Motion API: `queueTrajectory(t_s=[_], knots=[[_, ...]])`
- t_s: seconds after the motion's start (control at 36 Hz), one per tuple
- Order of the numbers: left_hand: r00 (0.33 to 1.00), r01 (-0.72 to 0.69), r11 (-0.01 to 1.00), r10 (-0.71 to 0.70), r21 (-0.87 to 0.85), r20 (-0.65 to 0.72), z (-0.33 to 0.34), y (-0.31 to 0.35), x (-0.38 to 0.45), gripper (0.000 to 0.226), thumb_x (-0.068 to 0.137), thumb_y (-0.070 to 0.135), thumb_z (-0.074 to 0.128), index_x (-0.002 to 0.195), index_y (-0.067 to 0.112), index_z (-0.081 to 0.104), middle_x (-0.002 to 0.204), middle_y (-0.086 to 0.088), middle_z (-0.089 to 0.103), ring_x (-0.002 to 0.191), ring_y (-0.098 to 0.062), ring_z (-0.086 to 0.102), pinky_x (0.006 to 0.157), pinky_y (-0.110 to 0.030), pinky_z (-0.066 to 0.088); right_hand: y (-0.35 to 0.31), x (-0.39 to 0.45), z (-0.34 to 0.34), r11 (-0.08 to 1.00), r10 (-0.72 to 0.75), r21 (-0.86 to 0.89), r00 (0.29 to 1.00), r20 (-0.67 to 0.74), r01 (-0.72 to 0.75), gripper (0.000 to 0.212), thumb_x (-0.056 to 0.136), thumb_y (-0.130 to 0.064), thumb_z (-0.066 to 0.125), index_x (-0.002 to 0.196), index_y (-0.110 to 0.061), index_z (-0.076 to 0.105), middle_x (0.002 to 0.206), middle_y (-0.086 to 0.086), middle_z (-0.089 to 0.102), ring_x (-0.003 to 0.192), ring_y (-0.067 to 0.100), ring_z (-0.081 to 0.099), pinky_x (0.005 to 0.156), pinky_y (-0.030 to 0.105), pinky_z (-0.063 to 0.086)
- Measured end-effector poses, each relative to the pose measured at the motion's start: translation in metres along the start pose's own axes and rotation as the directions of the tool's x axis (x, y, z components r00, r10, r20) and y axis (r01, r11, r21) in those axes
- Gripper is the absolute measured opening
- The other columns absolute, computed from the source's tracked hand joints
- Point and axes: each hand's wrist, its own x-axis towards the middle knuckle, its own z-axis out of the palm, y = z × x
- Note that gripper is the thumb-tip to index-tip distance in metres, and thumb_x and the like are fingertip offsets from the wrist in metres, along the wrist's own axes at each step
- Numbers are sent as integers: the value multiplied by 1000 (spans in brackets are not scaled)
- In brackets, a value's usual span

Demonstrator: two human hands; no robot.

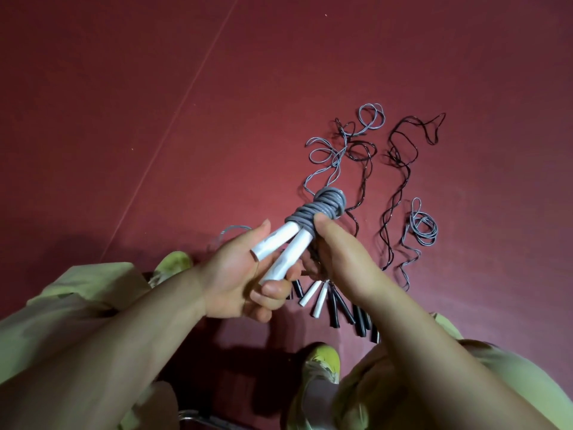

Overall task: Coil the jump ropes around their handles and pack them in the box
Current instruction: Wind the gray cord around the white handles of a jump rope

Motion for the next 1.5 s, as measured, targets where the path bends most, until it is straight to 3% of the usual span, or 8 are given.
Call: queueTrajectory(t_s=[0.47,0.64,0.75,0.83,1.06,1.25,1.42,1.5], knots=[[911,21,908,154,418,-382,-6,-4,6,70,92,63,9,74,12,53,54,-6,42,44,-13,22,50,-26,27,2,-3,2,871,157,-442,974,-166,-216,60,98,-57,28,65,-10,46,52,-2,37,50,16,30,57,29,27],[796,67,731,371,679,-478,-9,-5,7,66,97,54,14,76,12,59,51,3,53,41,-9,42,49,-23,40,9,-4,6,889,187,-386,964,-190,-248,63,94,-64,25,57,-15,41,54,2,45,52,20,41,64,34,39],[733,222,448,508,866,-451,-15,-8,7,60,97,53,18,76,15,59,77,-2,65,78,-18,60,75,-27,41,11,-4,9,874,263,-383,954,-141,-298,68,92,-70,18,65,-14,46,58,1,46,51,16,42,63,31,37],[738,261,385,511,885,-440,-21,-11,9,53,94,56,23,90,16,57,110,-12,64,108,-26,55,87,-28,35,10,-3,8,894,298,-314,947,-117,-320,63,93,-69,20,73,-16,49,53,-5,38,45,13,31,53,29,27],[742,324,362,477,874,-472,-19,-10,8,33,91,57,43,87,24,47,90,3,53,89,-20,51,73,-30,37,11,-2,6,898,302,-283,941,-155,-335,62,88,-71,35,73,-17,61,53,-8,42,41,8,34,50,26,29],[763,315,318,475,894,-438,-24,-9,5,40,75,54,67,80,19,49,78,6,52,69,-13,48,62,-31,35,6,-5,9,911,133,-374,983,-126,-172,43,91,-42,51,53,-22,44,46,-12,33,45,6,29,51,25,26],[916,-86,766,313,636,-252,-12,-7,-2,35,67,39,68,89,12,63,87,-9,67,89,-23,62,85,-39,47,7,-5,7,994,-17,-111,996,-88,7,18,69,-36,52,59,-22,50,55,-9,38,55,9,34,57,33,27],[972,-117,907,189,404,-142,-12,-8,-6,42,72,43,61,92,7,69,95,-21,70,98,-43,63,97,-51,44,11,-5,6,996,-84,35,995,47,82,43,68,-39,51,72,4,54,60,19,43,60,24,40,57,44,31]])
